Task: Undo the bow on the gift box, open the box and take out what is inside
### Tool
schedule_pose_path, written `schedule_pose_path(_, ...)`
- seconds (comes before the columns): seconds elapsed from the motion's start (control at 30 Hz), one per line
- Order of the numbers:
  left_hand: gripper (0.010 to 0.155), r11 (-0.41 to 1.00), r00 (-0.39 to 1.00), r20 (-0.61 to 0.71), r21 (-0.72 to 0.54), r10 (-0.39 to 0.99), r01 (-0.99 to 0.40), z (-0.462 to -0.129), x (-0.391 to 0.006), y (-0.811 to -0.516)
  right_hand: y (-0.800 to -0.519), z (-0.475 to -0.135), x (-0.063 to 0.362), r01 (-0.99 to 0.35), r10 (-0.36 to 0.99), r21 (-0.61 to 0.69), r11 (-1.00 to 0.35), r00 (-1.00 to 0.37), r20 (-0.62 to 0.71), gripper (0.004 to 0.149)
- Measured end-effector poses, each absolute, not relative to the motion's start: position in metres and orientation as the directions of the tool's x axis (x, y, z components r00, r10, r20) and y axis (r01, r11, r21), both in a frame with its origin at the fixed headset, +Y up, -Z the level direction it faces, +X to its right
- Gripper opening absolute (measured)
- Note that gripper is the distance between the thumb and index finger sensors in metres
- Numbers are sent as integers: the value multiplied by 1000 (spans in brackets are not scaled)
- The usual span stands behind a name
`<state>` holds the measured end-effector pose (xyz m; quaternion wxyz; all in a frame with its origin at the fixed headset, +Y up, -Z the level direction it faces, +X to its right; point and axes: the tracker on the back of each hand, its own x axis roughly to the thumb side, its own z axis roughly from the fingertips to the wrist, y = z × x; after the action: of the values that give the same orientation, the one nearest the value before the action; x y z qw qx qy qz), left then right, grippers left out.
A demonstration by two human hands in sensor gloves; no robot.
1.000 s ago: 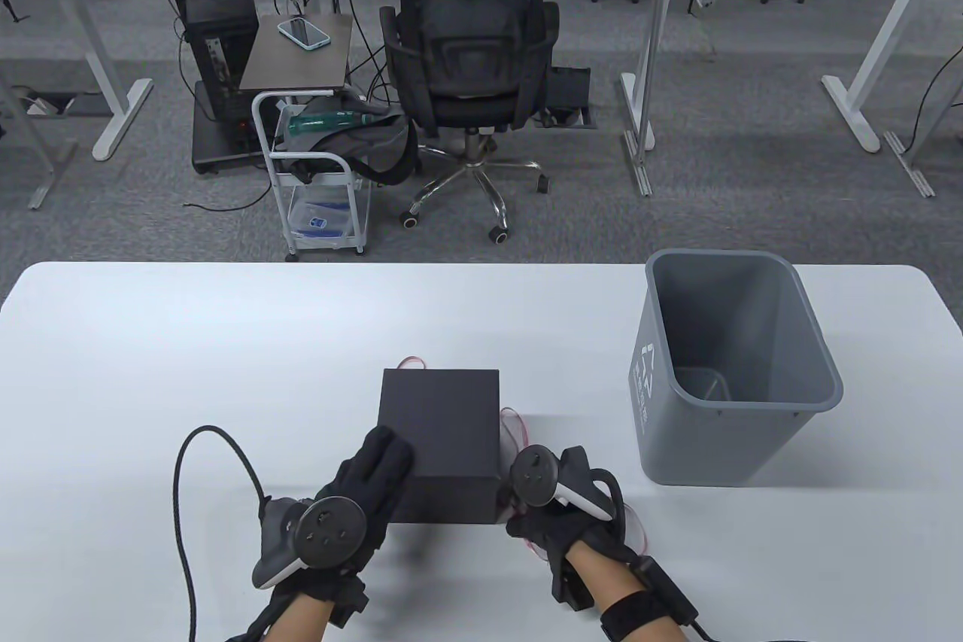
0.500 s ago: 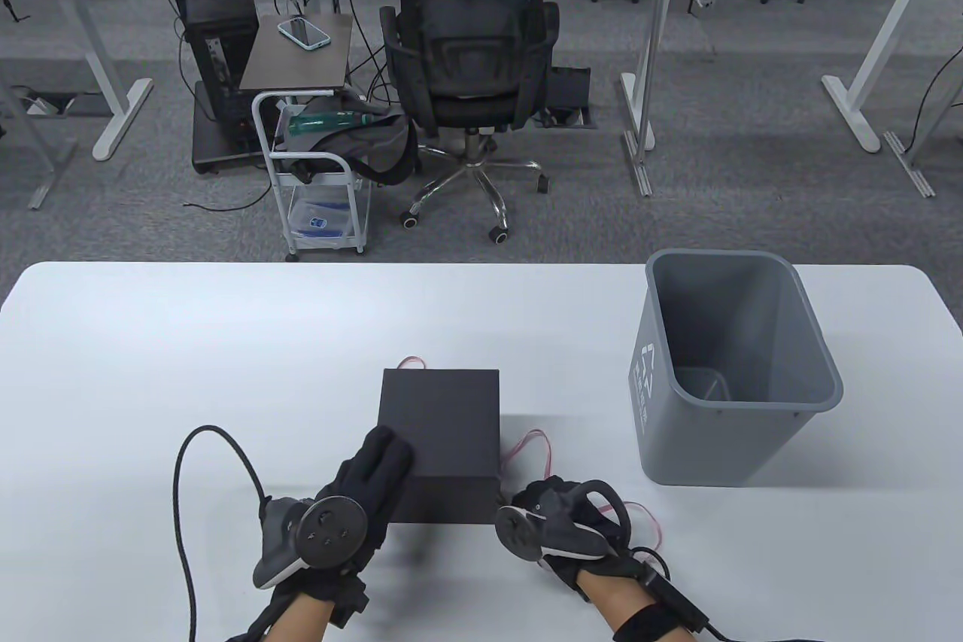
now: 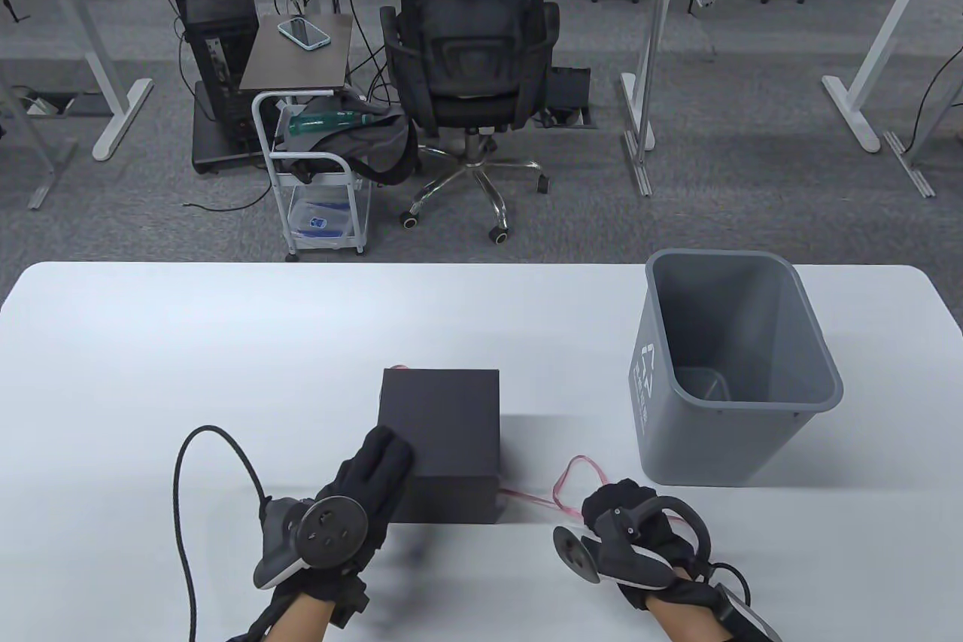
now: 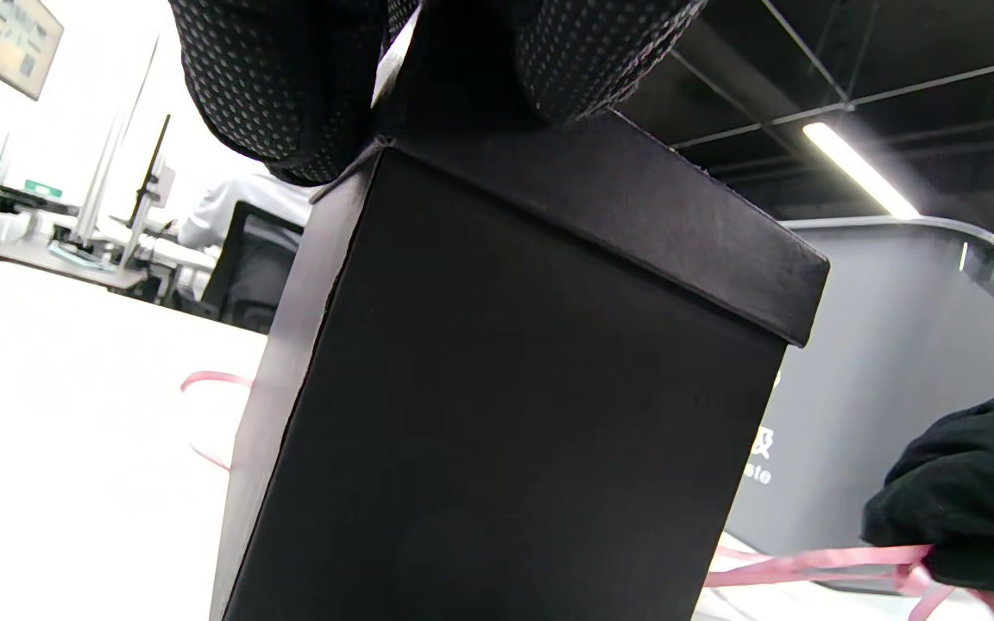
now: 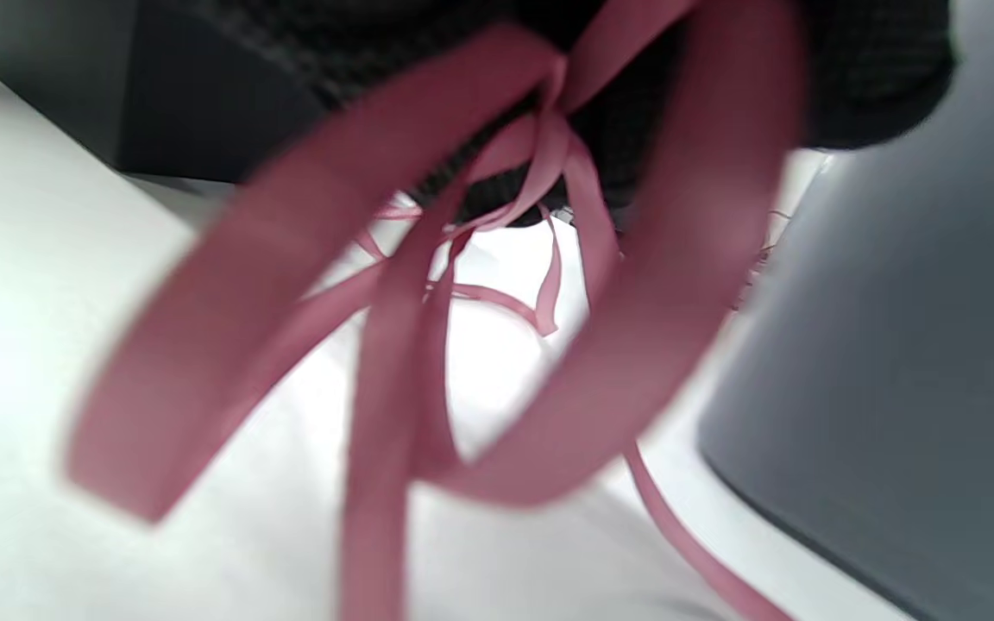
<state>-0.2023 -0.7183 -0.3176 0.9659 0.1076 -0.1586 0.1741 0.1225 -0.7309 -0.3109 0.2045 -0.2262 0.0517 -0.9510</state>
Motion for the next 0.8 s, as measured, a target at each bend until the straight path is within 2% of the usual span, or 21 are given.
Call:
schedule_pose_path(0.07, 52, 917, 891, 340, 153, 302, -369, -317, -202, -718, -727, -305, 123, 402, -449, -200, -894, -795, 408, 36)
schedule_pose_path(0.3, 52, 918, 893, 334, 151, 301, -366, -317, -201, -717, -712, -296, 126, 626, -613, -92, -774, -706, 355, 35)
schedule_pose_path(0.47, 52, 917, 892, 334, 150, 304, -369, -317, -202, -717, -698, -298, 135, 737, -680, 148, -660, -669, 299, 34)
schedule_pose_path(0.53, 52, 917, 891, 337, 149, 305, -370, -317, -202, -717, -685, -296, 131, 690, -655, 28, -723, -697, 291, 34)
schedule_pose_path(0.6, 52, 916, 890, 338, 148, 307, -372, -317, -202, -717, -669, -295, 122, 559, -540, -28, -828, -785, 303, 35)
schedule_pose_path(0.63, 52, 916, 890, 338, 148, 306, -372, -317, -202, -717, -665, -297, 119, 514, -496, -25, -857, -812, 306, 35)
schedule_pose_path(0.7, 52, 918, 892, 335, 148, 303, -367, -317, -201, -717, -650, -307, 110, 342, -334, -33, -939, -887, 320, 36)
schedule_pose_path(0.8, 52, 918, 892, 336, 150, 302, -367, -317, -201, -717, -641, -317, 98, 119, -128, -48, -992, -936, 327, 36)
